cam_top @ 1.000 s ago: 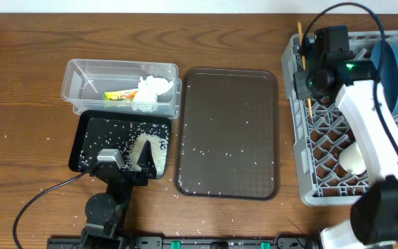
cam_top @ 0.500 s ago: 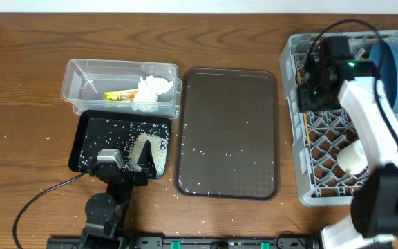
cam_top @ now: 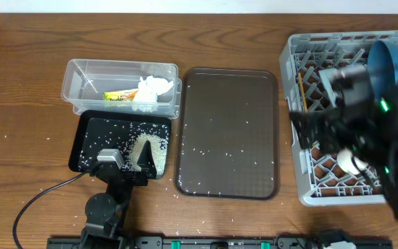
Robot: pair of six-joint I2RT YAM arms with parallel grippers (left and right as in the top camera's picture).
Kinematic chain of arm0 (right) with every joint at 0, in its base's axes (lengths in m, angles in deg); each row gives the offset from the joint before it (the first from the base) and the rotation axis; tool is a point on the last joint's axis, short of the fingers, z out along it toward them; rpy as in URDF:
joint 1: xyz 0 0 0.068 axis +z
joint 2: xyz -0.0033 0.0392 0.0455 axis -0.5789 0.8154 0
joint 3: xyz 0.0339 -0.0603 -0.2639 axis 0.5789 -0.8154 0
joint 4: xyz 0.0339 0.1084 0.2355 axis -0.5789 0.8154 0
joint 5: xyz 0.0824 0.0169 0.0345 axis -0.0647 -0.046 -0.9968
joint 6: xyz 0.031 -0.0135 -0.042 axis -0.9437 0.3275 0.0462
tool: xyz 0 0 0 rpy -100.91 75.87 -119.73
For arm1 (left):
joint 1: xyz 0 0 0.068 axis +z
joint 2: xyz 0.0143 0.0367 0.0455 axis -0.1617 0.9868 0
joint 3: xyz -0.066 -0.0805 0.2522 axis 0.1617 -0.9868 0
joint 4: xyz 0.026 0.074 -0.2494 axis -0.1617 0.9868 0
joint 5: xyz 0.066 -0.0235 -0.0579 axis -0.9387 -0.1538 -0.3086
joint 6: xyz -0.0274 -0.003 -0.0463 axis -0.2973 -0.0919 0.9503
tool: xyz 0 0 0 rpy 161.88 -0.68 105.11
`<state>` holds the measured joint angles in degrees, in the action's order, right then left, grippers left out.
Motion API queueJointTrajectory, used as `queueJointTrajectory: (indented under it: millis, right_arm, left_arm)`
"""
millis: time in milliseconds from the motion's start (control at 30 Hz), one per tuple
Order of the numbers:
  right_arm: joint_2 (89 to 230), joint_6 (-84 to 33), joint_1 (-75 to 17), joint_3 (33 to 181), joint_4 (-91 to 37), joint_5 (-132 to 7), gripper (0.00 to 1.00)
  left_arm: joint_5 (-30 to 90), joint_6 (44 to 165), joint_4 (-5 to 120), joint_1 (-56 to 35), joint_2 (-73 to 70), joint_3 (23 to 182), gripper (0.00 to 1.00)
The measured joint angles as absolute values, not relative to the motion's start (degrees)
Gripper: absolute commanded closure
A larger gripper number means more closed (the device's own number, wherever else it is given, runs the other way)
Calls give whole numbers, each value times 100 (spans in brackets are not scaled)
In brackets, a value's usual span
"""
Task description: Sort waste into correct bins and load items into the dishwasher rack
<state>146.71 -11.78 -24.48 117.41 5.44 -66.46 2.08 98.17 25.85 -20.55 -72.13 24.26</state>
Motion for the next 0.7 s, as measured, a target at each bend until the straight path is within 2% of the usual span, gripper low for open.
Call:
queueJointTrajectory:
  millis: [333, 700]
  right_arm:
    - [13486, -1585, -2389, 11746, 1427, -6650, 1]
    - [13339, -1554, -2389, 11746, 2079, -6259, 1]
  left_arm:
    - [208, 9817, 2585, -2055, -7213, 2426, 6]
    - [208, 9817, 2585, -2055, -7213, 2426, 6]
